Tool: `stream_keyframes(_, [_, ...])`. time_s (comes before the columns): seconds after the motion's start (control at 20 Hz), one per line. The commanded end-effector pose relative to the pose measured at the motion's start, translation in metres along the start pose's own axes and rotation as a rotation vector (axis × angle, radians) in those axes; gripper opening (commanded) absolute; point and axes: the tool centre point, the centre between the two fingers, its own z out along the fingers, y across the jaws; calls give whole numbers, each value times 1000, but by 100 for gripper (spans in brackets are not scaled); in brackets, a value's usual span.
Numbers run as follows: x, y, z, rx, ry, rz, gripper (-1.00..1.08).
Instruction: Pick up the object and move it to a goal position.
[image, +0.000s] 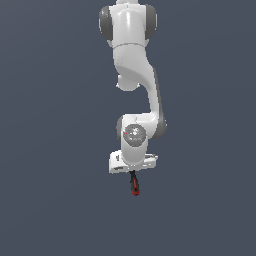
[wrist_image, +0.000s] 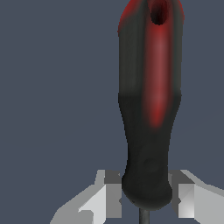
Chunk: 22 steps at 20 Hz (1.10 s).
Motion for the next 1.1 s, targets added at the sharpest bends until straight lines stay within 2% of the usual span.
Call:
stream_keyframes(0.0, [0,0,0,0,1,0,-100])
stream_keyframes(0.55, [-2,-2,-22,0,0,0,-100])
stream_keyframes(0.8, [-6,-4,-55,0,0,0,-100])
stream_keyframes(1.05, [-11,-8,-105,0,0,0,-100])
